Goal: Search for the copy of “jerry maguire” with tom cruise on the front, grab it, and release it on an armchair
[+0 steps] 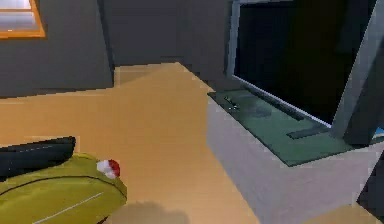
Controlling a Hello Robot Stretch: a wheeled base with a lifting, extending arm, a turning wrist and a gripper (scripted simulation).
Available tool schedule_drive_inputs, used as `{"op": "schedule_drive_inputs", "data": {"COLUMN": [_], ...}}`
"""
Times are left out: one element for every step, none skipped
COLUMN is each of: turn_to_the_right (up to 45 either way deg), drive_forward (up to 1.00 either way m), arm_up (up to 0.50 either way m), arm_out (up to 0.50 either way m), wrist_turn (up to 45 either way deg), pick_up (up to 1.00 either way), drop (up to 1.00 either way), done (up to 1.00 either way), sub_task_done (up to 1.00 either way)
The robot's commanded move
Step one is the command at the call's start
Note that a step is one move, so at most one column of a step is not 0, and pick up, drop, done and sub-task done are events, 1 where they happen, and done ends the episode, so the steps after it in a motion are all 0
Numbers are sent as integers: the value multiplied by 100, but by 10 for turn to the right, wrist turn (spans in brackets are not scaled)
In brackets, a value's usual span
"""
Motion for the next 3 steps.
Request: {"op": "schedule_drive_inputs", "data": {"turn_to_the_right": [0,180,0], "drive_forward": [60,0,40], "arm_up": [0,0,0], "arm_out": [0,0,0], "wrist_turn": [0,0,0], "pick_up": [0,0,0], "drop": [0,0,0], "done": [0,0,0], "sub_task_done": [0,0,0]}}
